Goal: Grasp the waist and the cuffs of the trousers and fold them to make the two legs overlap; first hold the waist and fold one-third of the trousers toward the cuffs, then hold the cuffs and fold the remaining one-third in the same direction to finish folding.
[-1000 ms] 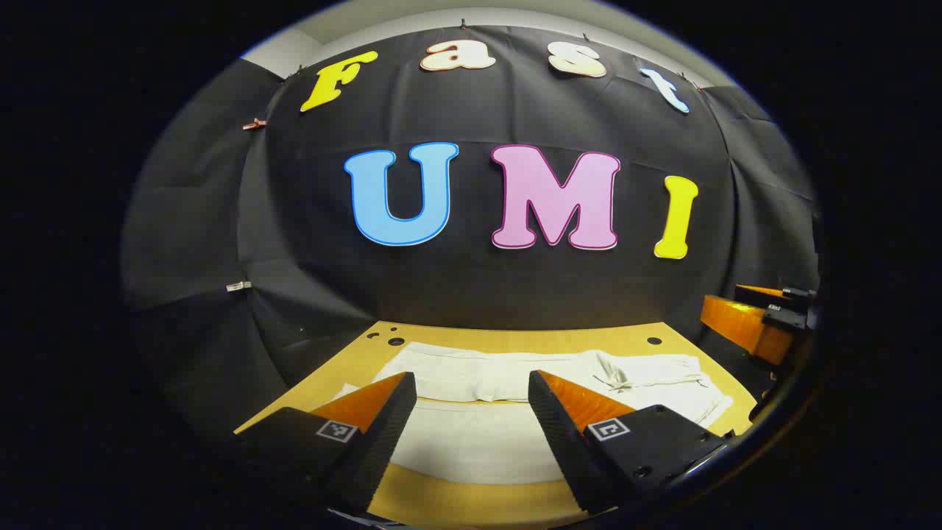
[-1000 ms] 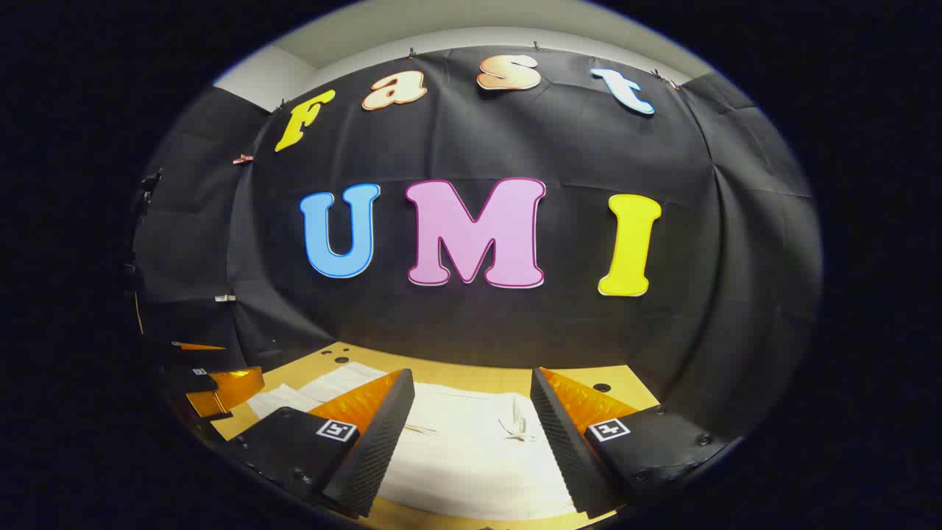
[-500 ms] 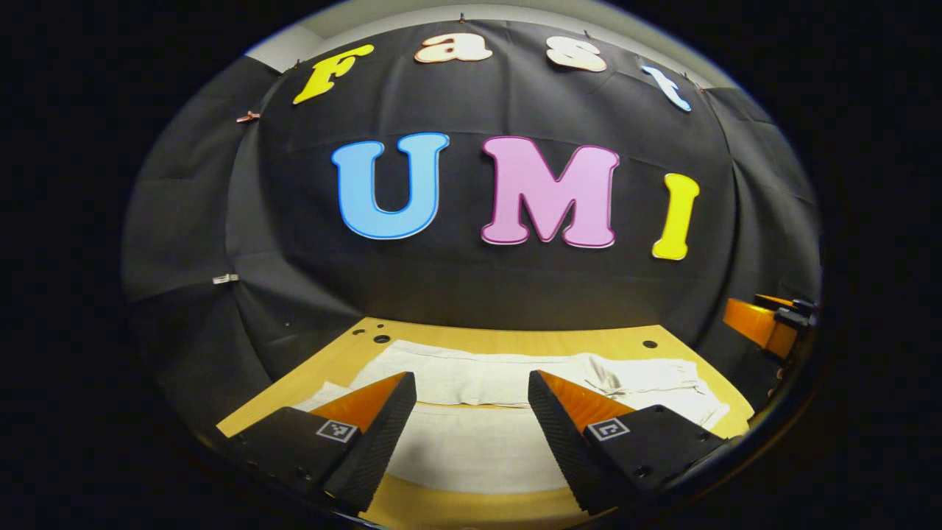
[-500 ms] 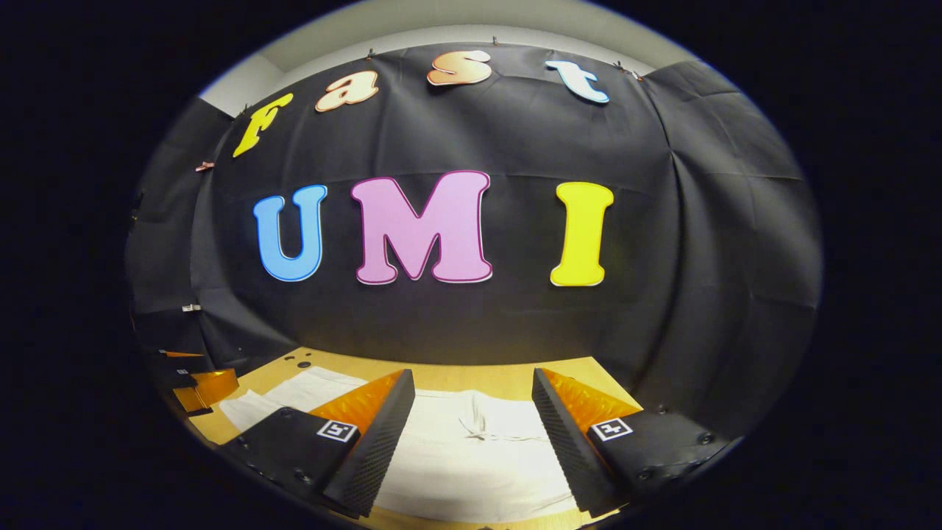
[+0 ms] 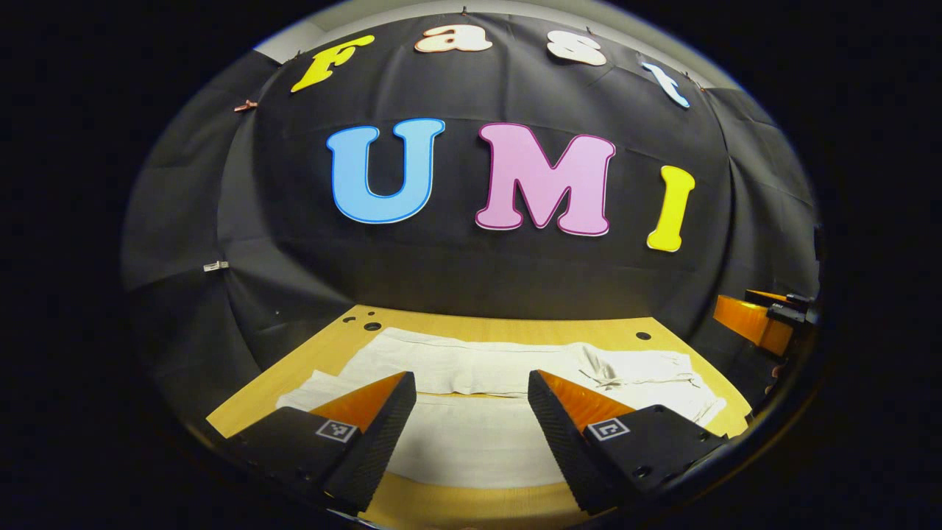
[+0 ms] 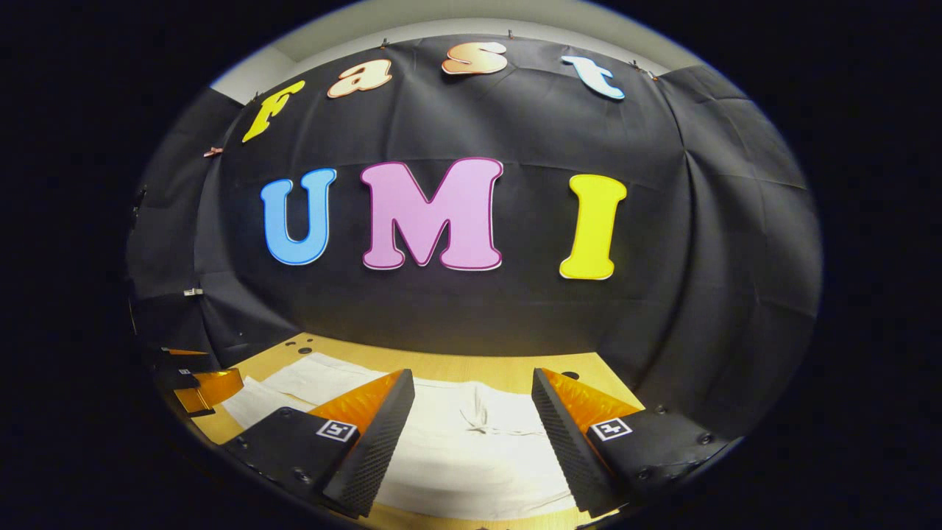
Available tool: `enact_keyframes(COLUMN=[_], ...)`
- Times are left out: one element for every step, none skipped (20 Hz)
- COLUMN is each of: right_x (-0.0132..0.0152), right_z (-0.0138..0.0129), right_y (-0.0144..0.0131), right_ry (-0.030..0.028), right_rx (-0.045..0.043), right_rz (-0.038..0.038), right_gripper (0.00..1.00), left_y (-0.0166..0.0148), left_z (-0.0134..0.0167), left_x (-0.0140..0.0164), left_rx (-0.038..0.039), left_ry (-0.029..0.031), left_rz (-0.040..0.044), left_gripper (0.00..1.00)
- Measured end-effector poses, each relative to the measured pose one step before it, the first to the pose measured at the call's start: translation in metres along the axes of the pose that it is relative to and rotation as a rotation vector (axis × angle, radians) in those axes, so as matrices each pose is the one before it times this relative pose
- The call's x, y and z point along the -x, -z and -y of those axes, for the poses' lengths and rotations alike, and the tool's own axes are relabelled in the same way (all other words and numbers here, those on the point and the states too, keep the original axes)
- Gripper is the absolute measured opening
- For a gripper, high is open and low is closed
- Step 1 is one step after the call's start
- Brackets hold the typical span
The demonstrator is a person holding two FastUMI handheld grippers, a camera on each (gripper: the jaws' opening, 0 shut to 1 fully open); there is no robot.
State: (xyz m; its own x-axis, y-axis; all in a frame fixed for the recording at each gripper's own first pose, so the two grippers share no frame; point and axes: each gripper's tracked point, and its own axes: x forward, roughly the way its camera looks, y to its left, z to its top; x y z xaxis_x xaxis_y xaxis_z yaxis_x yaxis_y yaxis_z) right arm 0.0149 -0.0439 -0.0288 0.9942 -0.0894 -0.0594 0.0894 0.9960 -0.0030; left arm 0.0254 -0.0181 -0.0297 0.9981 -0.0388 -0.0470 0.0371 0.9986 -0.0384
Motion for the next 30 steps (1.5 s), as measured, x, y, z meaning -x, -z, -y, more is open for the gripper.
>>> enact_keyframes(right_x=[-0.00208,-0.00277,-0.00201,-0.00255,-0.00086,-0.00139,-0.0023,-0.00213,-0.00167,-0.00104,-0.00188,-0.0013,0.00059,-0.00072,-0.00167,-0.00044,0.00165,0.00167,0.00136,0.00241,0.00012,0.00108,-0.00184,-0.00079,-0.00081,-0.00131,-0.0008,-0.00231,-0.00488,-0.00363], right_z=[0.00154,0.00335,0.00378,0.00518,0.0047,0.00442,0.007,0.00993,0.01177,0.00821,0.0082,0.00935,0.0093,0.00955,0.00892,0.00929,0.00556,0.00587,0.00293,-0.00048,-0.00388,-0.00389,-0.00497,-0.00611,-0.00615,-0.00578,-0.00667,-0.00253,-0.00428,-0.0063], right_y=[0.00012,0.0027,0.00666,0.00719,0.0068,0.00554,0.00747,0.00736,0.00976,0.00751,0.00867,0.00771,0.00881,0.0087,0.00876,0.00746,0.01059,0.00987,0.01017,0.01058,0.01177,0.01292,0.01161,0.01107,0.01124,0.01172,0.01138,0.01335,0.01337,0.0136], right_ry=[0.00203,0.00314,0.00067,0.00198,-0.00415,-0.01079,-0.00071,0.00933,0.00858,-0.00013,-0.0019,-0.002,-0.00728,-0.01221,-0.00714,-0.00216,-0.00814,-0.00832,-0.01225,-0.0195,-0.02543,-0.0268,-0.02926,-0.02336,-0.02418,-0.02338,-0.02309,-0.01143,-0.01427,-0.01766], right_rx=[0.00733,0.0038,0.00482,0.00878,0.00681,0.00764,0.01231,0.02512,0.03653,0.03217,0.0369,0.03913,0.04841,0.05775,0.06006,0.05434,0.0447,0.04281,0.04109,0.03689,0.03582,0.0429,0.04842,0.0514,0.04841,0.04378,0.03864,0.03492,0.03497,0.03329], right_rz=[-0.003,-0.0069,-0.01509,-0.02196,-0.01254,-0.00934,-0.01343,-0.01544,-0.01917,-0.01665,-0.02076,-0.01855,-0.02028,-0.02146,-0.01926,-0.01408,-0.01413,-0.01774,-0.01491,-0.01772,-0.02019,-0.02222,-0.02242,-0.0166,-0.01498,-0.01749,-0.02159,-0.0274,-0.02355,-0.02692], right_gripper=[0.98,0.97,0.98,0.98,0.98,0.97,0.97,0.98,0.98,0.98,0.98,0.98,0.98,0.98,0.98,0.98,0.98,0.98,0.98,0.98,0.99,0.98,0.98,0.98,0.98,0.98,0.98,0.98,0.98,0.98], left_y=[0.00286,0.0,0.00162,-0.00039,0.00308,0.0015,0.00291,-0.00038,-0.0004,-0.00086,0.002,-0.00056,0.00147,0.00188,0.00035,0.00233,0.00216,0.0023,0.00129,0.00236,0.00164,0.00175,0.00325,0.00208,0.00067,0.00282,0.00231,0.0027,0.00222,0.00352], left_z=[-0.003,-0.00332,-0.00236,-0.00213,-0.00142,-0.00084,0.0001,-0.00005,-0.00013,0.00052,-0.00022,0.00042,-0.00048,0.00043,0.00072,0.00044,-0.00123,-0.00075,-0.00016,0.00001,-0.00026,-0.00021,0.00121,-0.00042,-0.00112,-0.00095,-0.00056,-0.00166,-0.00161,-0.0016], left_x=[-0.00064,0.00066,-0.00038,0.0009,-0.00043,-0.0007,0.0,-0.00011,-0.00081,-0.00007,-0.00015,-0.00049,0.0005,-0.00009,0.00081,-0.00026,-0.00009,-0.00042,-0.00038,-0.00143,0.00064,0.0005,-0.00073,-0.00065,0.00038,-0.00008,-0.00121,0.00055,0.00035,0.00055], left_rx=[0.00147,-0.00034,-0.00335,-0.00752,-0.01247,-0.01621,-0.01483,-0.00941,-0.00411,-0.0008,-0.00062,-0.00086,-0.00231,-0.00285,-0.00144,-0.00098,0.00015,0.0025,0.00404,0.00395,0.00268,0.00132,-0.00007,-0.00218,-0.00273,-0.0019,-0.00134,-0.0016,-0.0007,-0.00014], left_ry=[-0.00667,-0.00675,-0.00472,-0.00283,-0.00242,-0.00089,0.00139,0.00003,0.00105,0.00194,0.00131,0.00119,-0.00038,-0.00025,0.00373,0.00163,-0.00312,-0.00367,-0.00303,-0.00235,-0.00148,0.00005,-0.0002,-0.00189,-0.00326,-0.00331,-0.00365,-0.00492,-0.00561,-0.00474], left_rz=[-0.00637,-0.00392,-0.00217,-0.00339,-0.00529,-0.00853,-0.00618,-0.00077,-0.00069,-0.00328,-0.00319,-0.0025,-0.00296,-0.0047,-0.00391,-0.00506,-0.00636,-0.00549,-0.0055,-0.0052,-0.00625,-0.00674,-0.00748,-0.00628,-0.00543,-0.00439,-0.00576,-0.00744,-0.00771,-0.00715], left_gripper=[0.98,0.98,0.98,0.98,0.98,0.98,0.98,0.98,0.98,0.98,0.98,0.98,0.98,0.98,0.98,0.98,0.98,0.98,0.98,0.98,0.97,0.98,0.98,0.98,0.98,0.98,0.98,0.98,0.98,0.98])
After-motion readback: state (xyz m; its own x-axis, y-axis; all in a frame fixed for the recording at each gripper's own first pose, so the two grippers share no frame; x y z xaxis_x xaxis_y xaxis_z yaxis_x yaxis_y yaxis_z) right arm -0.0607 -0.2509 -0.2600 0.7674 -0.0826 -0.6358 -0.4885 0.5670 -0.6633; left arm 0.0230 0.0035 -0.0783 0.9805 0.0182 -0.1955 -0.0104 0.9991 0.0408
